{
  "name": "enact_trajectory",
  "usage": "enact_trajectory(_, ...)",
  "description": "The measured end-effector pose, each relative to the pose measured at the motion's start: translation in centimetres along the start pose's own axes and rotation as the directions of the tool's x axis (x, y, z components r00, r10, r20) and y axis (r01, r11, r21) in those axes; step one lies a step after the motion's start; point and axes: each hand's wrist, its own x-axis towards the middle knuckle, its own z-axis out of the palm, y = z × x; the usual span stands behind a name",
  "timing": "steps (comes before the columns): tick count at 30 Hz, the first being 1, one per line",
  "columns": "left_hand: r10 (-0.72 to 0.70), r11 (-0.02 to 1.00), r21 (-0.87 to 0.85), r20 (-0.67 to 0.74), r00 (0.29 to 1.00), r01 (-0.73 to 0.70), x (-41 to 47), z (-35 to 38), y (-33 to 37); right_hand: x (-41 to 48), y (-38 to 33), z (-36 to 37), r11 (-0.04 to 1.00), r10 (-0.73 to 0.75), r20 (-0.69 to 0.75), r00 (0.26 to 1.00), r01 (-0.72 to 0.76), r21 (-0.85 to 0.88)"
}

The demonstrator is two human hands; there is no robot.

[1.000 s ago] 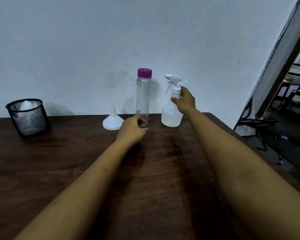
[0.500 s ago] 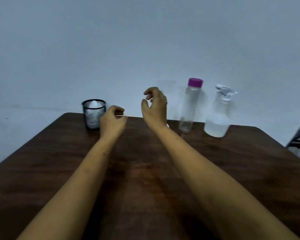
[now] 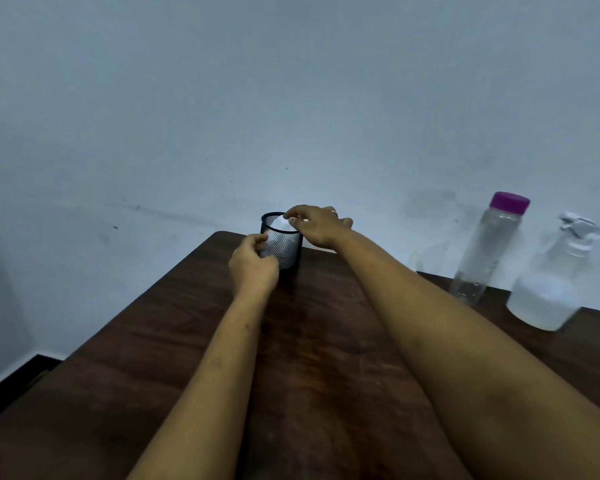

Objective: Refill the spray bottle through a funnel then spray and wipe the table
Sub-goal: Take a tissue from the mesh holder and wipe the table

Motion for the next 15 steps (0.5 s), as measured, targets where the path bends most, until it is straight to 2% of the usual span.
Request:
enact_trajectory(6,-0.014,1.000,-0.009,-0.013,1.000,0.014,0.8,0.4,-0.9,1.6,-0.3,0.9,0.996,0.022,0.087,0.996,-0.014,-0.089)
enact_trajectory(9,-0.014,1.000,-0.022,-0.010,1.000,0.014,1.0,0.6,-1.2,2.3,-0.4,1.6,0.999,-0.005,-0.029,1.000,0.004,-0.035)
enact_trajectory(12,-0.025,0.999,-0.035,-0.004,1.000,0.025,1.2,0.8,-1.2,2.8,-0.6,1.5,0.987,-0.019,-0.217,0.976,0.054,0.153)
enact_trajectory(15,-0.043,0.995,-0.086,-0.006,0.999,0.042,1.0,0.8,-0.9,2.9,-1.0,1.1,0.888,0.004,-0.342,0.940,0.154,0.433)
